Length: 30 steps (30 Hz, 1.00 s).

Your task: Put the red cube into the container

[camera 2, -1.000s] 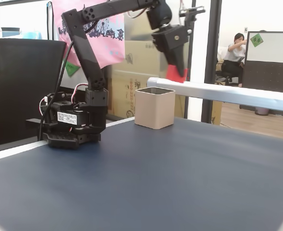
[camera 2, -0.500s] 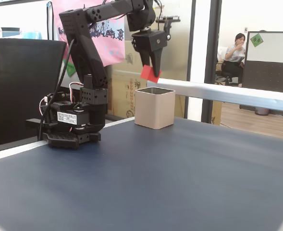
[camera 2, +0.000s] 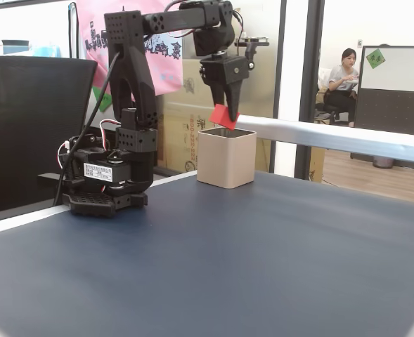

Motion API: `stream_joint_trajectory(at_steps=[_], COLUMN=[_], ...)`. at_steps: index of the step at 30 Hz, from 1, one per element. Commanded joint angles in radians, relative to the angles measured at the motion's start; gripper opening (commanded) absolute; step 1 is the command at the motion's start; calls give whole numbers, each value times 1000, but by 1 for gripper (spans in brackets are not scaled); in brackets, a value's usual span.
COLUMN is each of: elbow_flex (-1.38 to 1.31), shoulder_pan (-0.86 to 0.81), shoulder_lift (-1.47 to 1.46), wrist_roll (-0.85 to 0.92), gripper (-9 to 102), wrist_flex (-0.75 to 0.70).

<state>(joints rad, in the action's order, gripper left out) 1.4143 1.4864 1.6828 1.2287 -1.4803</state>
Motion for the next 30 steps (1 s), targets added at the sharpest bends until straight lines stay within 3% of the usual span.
stream_joint_trajectory(at_steps=[1, 21, 30], elbow_flex=[-81, -152, -144], shoulder_pan=[8, 18, 14], shoulder_lift=[-11, -55, -48], wrist_roll=[-23, -31, -48], gripper=[1, 1, 7], wrist_flex=[28, 29, 15])
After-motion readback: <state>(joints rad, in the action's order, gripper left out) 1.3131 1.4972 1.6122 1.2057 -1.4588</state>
